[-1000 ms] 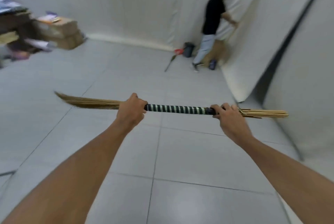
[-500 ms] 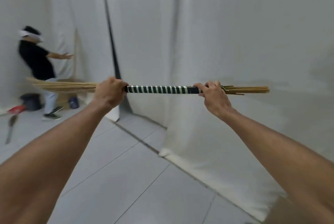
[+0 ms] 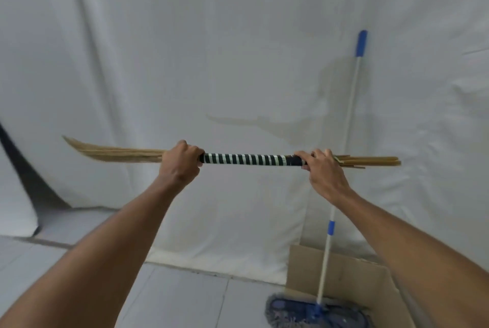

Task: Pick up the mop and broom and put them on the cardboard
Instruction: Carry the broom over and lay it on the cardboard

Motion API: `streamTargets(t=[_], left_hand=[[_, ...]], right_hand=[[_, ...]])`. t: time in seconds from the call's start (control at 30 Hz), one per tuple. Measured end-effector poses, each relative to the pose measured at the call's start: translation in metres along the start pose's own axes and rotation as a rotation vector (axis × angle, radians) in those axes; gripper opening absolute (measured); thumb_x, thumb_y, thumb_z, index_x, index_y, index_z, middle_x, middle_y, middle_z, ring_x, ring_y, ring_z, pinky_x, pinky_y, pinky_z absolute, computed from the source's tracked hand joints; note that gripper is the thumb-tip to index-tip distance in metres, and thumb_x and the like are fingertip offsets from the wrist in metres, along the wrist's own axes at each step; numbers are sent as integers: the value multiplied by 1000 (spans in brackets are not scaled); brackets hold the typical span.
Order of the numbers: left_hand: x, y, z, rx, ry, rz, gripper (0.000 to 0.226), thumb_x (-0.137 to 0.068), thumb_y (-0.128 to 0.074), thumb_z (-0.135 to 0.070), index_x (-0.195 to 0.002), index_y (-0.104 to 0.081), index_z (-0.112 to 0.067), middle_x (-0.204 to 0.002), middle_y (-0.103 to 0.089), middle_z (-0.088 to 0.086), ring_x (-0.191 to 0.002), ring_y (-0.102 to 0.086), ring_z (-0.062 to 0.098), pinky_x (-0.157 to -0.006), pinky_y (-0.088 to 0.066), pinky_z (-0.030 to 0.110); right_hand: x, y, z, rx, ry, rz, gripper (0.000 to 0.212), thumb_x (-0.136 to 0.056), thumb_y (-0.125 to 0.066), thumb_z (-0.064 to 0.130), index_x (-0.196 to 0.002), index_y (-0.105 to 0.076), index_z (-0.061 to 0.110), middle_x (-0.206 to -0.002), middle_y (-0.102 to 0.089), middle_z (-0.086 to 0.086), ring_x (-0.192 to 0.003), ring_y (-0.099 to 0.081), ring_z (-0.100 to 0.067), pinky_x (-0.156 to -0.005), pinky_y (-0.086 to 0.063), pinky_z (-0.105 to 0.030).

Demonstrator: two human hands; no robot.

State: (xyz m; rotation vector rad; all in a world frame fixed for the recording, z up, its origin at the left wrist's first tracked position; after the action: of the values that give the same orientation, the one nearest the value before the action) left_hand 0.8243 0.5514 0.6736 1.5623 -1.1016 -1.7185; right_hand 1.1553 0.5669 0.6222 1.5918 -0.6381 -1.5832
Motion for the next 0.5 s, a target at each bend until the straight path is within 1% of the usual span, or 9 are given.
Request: streamTargets(t=[0.13,0.23,0.4,0.5], left_hand=[[-22,-73,-83,39,-75,56,15,-87,-60,-14,-97,-70,-19,-79,-48,1,-89,-59,26,-57,-36,32],[-17,-136,-123,75,-108,141,15,-86,-61,-15,-98,-70,-19,-80,-48,1,-85,-59,26,-55,-35,32],[14,-229,-165,107,-130,309,14,-88,-61,-13,-97,-69,-20,-83,-54,5,-74,-59,24,-51,-32,28],[27,-291,-180,126,-137,424,16,-86,-62,-12,-96,-69,-23,-85,-54,5,-74,-60,24,-53,-35,29]], right_hand=[[36,-22,-99,51,-83,68,35,-97,-52,21,-129,-52,34,-96,-60,-3,-89,-47,-22,-66,-49,-36],[68,-58,-153,69,-132,173,36,-97,-52,22,-130,-51,36,-100,-61,-2,-92,-47,-22,-66,-50,-35],[131,-121,-207,49,-194,366,39,-96,-52,24,-134,-50,33,-109,-63,-5,-102,-49,-26,-73,-48,-37],[168,-161,-227,38,-238,456,42,-96,-51,26,-138,-48,33,-112,-62,-3,-103,-49,-23,-69,-40,-29]])
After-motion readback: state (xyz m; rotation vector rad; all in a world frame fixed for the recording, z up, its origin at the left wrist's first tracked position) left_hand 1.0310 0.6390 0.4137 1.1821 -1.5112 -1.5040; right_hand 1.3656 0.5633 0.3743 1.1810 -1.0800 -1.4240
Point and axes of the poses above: each hand's wrist, its own x-axis away from the middle knuckle, its own y-axis out of the back of the hand, z = x × y, the point moved 3 cm from there along -x, towards the middle knuckle
